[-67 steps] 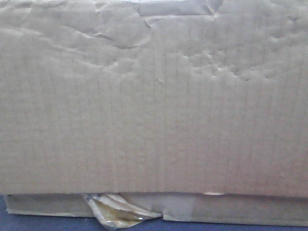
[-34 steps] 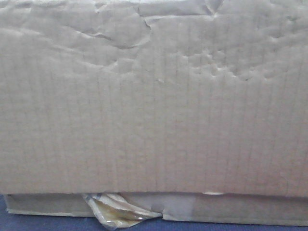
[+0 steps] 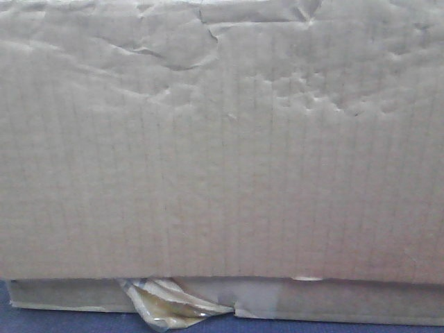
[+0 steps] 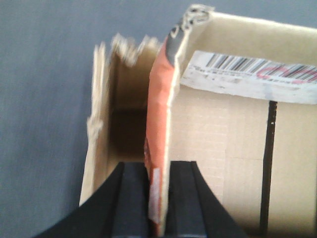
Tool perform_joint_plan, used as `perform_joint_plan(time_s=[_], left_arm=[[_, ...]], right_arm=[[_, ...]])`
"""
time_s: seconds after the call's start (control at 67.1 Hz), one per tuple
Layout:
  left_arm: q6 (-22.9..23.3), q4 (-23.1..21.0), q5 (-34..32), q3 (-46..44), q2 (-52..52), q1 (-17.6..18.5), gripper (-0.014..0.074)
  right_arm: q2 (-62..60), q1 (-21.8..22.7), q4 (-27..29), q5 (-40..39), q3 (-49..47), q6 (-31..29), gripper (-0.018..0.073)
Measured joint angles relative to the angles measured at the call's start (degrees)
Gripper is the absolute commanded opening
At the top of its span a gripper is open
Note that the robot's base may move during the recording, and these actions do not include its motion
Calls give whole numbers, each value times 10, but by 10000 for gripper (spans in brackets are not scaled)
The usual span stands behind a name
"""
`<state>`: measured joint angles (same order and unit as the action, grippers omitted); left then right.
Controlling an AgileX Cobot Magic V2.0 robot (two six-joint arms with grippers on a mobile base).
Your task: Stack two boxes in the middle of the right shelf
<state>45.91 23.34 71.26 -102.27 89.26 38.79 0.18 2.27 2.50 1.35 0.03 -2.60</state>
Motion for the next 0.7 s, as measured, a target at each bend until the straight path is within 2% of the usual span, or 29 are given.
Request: perform_joint_plan(time_s=[0.268,0.7], left_arm=[[31,0,-2,70,1,29,-111],[50,-11,-10,117,11,30,-111]], right_arm=[[0,0,0,0,0,0,-169],[0,0,0,0,0,0,-169]])
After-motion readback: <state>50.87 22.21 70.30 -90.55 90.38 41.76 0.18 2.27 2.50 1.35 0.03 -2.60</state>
